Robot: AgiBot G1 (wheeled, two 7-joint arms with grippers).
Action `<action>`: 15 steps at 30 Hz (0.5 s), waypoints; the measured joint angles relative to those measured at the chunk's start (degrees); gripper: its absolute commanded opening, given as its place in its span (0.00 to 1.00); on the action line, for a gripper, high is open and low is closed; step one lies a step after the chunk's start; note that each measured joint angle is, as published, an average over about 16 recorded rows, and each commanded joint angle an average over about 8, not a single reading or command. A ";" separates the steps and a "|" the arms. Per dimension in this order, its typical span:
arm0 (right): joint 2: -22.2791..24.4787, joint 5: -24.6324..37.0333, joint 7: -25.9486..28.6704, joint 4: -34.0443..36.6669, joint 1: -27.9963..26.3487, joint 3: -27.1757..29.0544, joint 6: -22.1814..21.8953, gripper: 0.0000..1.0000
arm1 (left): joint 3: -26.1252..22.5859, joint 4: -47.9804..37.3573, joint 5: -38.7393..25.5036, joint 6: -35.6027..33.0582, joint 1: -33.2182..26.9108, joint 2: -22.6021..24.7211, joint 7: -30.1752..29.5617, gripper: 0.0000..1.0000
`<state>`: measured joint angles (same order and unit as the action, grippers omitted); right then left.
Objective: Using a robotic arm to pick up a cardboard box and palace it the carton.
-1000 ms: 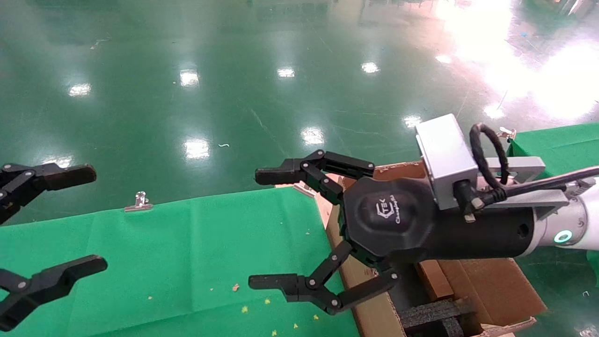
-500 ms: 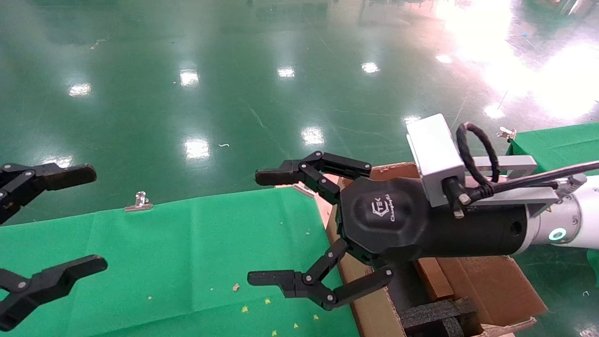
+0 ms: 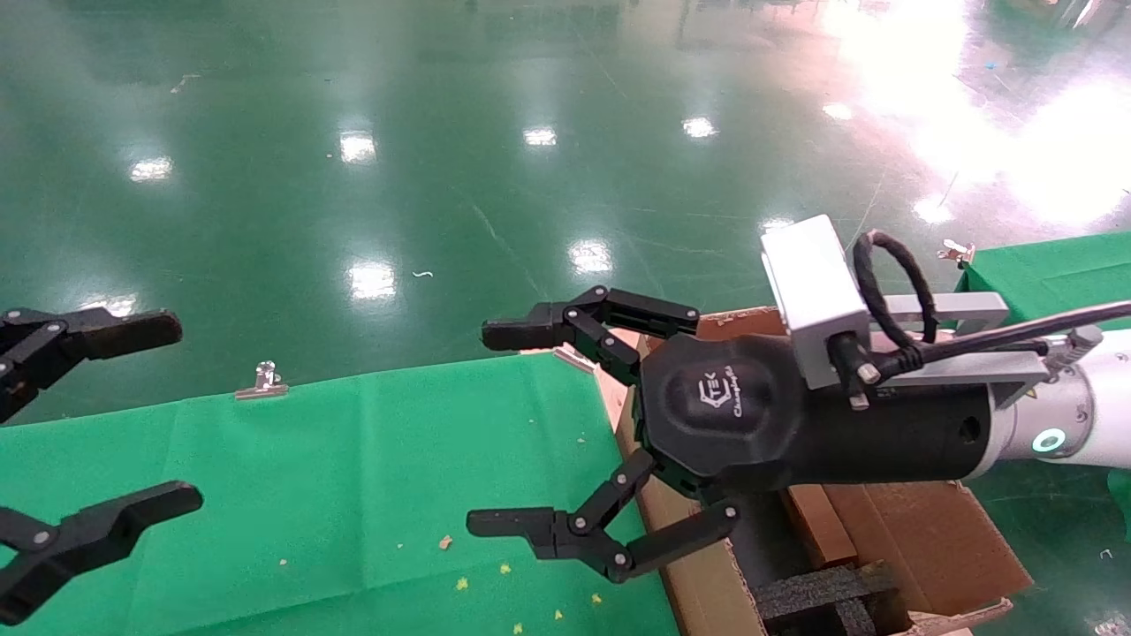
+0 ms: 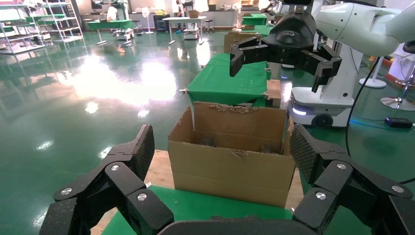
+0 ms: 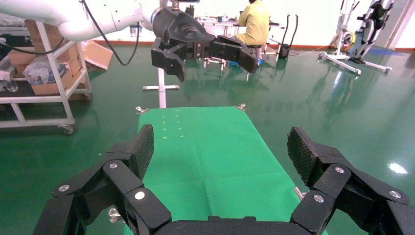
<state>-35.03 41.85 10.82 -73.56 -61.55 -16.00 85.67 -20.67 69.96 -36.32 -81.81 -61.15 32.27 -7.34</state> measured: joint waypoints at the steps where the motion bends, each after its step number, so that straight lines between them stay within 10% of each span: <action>1: 0.00 0.01 0.01 0.00 -0.01 -0.01 -0.01 1.00 | 0.00 0.00 0.00 0.00 0.00 0.00 0.00 1.00; 15: 0.04 0.08 0.06 -0.02 -0.07 -0.12 -0.09 1.00 | 0.00 0.00 0.00 0.00 0.00 0.00 0.00 1.00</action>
<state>-34.99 41.93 10.88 -73.58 -61.62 -16.13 85.58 -20.67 69.96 -36.32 -81.81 -61.15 32.27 -7.34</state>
